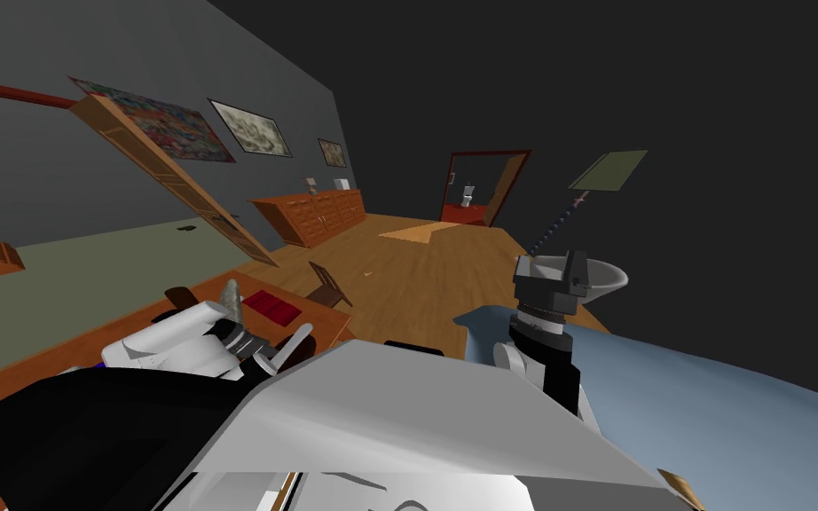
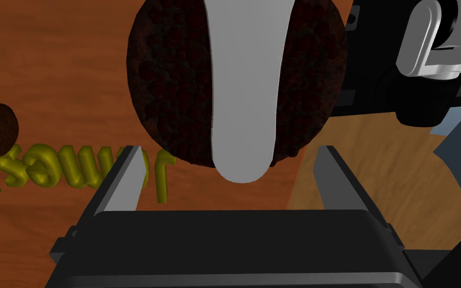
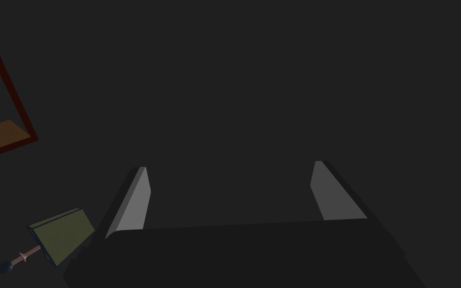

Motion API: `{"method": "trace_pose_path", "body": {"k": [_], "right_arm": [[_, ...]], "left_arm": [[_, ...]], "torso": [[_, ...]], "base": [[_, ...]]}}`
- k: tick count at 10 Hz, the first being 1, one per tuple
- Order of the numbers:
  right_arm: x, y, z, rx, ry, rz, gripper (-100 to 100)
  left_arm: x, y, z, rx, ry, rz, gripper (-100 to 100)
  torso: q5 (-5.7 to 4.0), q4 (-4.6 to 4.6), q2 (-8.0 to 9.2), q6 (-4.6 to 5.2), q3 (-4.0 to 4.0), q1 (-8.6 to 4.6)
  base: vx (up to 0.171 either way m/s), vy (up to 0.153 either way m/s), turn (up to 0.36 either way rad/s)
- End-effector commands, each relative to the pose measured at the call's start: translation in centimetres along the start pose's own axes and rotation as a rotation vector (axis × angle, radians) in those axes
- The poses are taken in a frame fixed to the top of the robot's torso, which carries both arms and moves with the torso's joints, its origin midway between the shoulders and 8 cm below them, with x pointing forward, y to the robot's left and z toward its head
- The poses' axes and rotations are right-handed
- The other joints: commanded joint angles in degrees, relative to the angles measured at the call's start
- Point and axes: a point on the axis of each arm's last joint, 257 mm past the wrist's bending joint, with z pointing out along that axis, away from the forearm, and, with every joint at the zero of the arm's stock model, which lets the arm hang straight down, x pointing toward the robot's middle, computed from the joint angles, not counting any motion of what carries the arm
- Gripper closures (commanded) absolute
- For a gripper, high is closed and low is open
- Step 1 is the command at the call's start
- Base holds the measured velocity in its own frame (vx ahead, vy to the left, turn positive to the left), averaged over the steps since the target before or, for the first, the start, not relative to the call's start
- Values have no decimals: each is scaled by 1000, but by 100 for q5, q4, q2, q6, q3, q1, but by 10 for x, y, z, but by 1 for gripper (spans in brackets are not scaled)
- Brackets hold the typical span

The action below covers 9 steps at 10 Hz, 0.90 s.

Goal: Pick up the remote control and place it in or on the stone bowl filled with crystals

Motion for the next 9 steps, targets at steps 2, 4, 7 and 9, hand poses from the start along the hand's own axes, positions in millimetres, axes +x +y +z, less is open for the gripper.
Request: {"method": "trace_pose_path", "body": {"k": [2, 4, 7, 9], "right_arm": [[0, 0, 0, 0, 0, 0, 0], [0, 0, 0, 0, 0, 0, 0], [0, 0, 0, 0, 0, 0, 0], [0, 0, 0, 0, 0, 0, 0]], "left_arm": [[7, -11, -12, -2, 0, 1, -100], [11, -20, -23, -3, -1, 0, -100], [14, -27, -32, -3, -2, -1, -100], [14, -27, -32, -4, -2, -2, 0]], "torso": [[1, 0, -1, 0, -1, 3], [1, -1, -5, 0, -3, 5], [1, -1, -4, 0, -2, 3], [5, -2, -10, 0, -5, 17]], "base": [[-26, -46, 0], [-21, -40, -1], [-18, -38, 0], [0, 0, 0]]}}
